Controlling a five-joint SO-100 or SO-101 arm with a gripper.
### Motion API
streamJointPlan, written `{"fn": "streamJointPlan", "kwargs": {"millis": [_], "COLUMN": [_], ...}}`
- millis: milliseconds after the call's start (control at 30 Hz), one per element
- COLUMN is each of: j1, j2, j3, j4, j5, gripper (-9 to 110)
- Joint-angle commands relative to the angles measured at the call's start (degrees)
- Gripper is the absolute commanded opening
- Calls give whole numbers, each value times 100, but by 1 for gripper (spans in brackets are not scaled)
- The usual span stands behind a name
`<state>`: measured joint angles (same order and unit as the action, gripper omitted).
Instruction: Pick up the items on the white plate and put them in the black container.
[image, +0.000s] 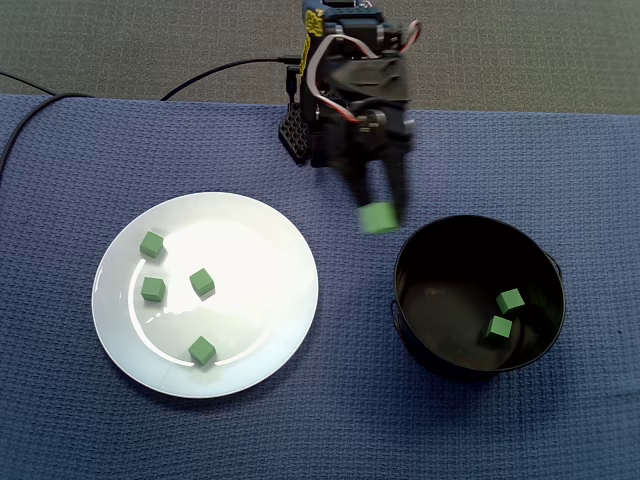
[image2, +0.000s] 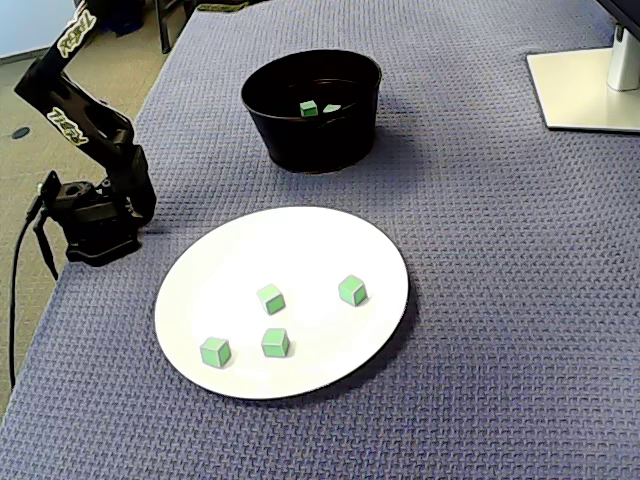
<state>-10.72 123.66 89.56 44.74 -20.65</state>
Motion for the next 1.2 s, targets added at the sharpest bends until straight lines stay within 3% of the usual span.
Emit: {"fn": "streamJointPlan", "kwargs": {"millis": [0,300,667,700,800,867,1000,1167], "j1": [-1125,-2654,-2426,-2408,-2426,-2426,-2232,-1521], "j2": [-35,-1714,-2707,-2681,-2575,-2443,-1828,-773], "j3": [413,1802,2188,2224,2241,2101,1441,703], "j4": [-158,-1336,-1837,-1837,-1679,-1406,-536,149], "j5": [1626,2109,1591,1600,1538,1441,1046,-483], "gripper": [0,0,2,5,32,39,42,41]}}
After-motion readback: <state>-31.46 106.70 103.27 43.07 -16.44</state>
